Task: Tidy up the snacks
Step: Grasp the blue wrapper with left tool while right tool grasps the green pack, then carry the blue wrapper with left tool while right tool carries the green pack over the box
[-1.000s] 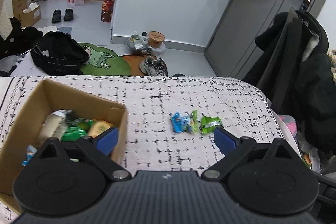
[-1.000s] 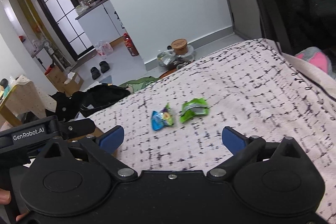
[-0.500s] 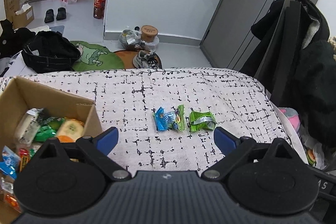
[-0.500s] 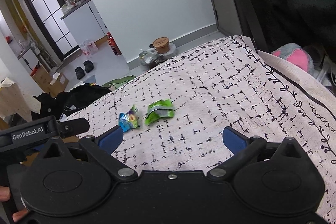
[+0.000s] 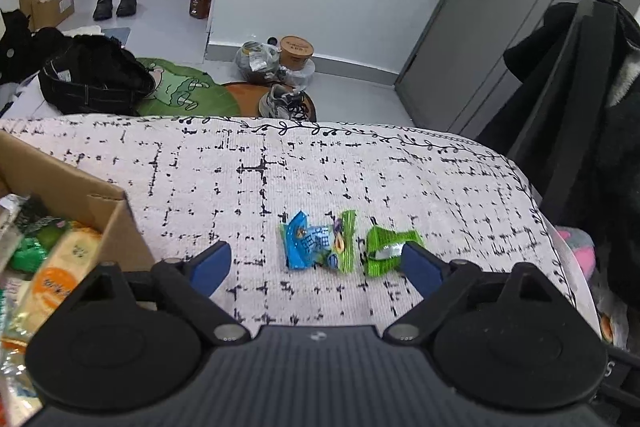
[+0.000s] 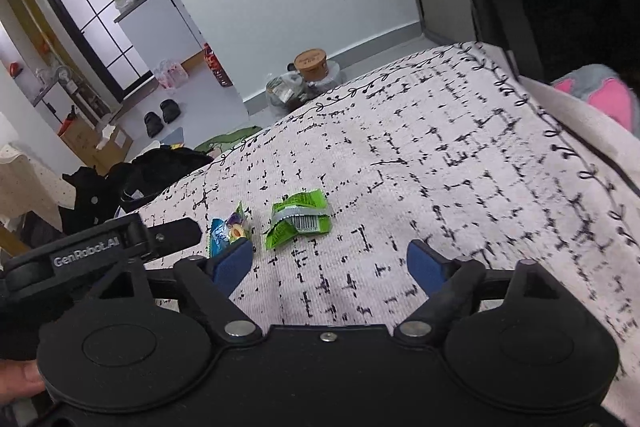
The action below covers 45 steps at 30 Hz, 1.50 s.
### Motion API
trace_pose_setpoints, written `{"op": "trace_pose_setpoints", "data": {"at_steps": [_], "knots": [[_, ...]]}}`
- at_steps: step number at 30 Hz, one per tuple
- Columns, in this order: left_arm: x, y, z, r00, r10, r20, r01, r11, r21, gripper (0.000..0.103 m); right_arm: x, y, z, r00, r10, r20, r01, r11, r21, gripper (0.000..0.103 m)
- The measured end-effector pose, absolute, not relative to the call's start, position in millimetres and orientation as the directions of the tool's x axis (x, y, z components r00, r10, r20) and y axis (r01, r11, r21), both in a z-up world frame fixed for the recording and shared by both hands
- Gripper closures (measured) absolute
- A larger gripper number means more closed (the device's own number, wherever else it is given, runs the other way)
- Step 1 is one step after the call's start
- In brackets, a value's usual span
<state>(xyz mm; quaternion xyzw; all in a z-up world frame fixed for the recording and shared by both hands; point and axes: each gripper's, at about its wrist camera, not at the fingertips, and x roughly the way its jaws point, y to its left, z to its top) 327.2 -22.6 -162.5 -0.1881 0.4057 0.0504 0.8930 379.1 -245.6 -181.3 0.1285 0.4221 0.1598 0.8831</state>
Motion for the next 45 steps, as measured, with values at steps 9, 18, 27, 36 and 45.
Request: {"op": "trace_pose_setpoints", "data": {"at_steps": [9,18,27,36,45], "knots": [[359.2,-18.6,-189.6,0.636,-0.054,-0.769,-0.3,0.901,-0.312,0.026,409.1,-237.0,-198.8,0.557,0.403,-0.726,-0.172,0.912,0.374,0.027],[370.1,-20.7,-210.2,0.609,-0.065,-0.79,-0.318,0.893,-0.319,0.06,425.9,-232.4,-213.4,0.534,0.415,-0.736,-0.159,0.905,0.394,0.033],[365.7,-8.9,-204.8,0.632,-0.042,-0.774,-0.354,0.872,-0.337,0.074,432.2,-211.5,-218.9,0.529,0.415,-0.74,-0.178,0.907,0.381,0.028],[362.2,-2.8,-201.7,0.622,-0.03,-0.782,-0.384,0.859,-0.338,0.074,437.0,-194.8,-224.4,0.551,0.376,-0.745,-0.174,0.925,0.338,0.055],[348.9,-6.0,-185.0,0.64,-0.075,-0.765,-0.328,0.873,-0.36,0.074,423.2,-211.5,-209.6,0.542,0.365,-0.756,-0.136,0.927,0.35,0.065]]}}
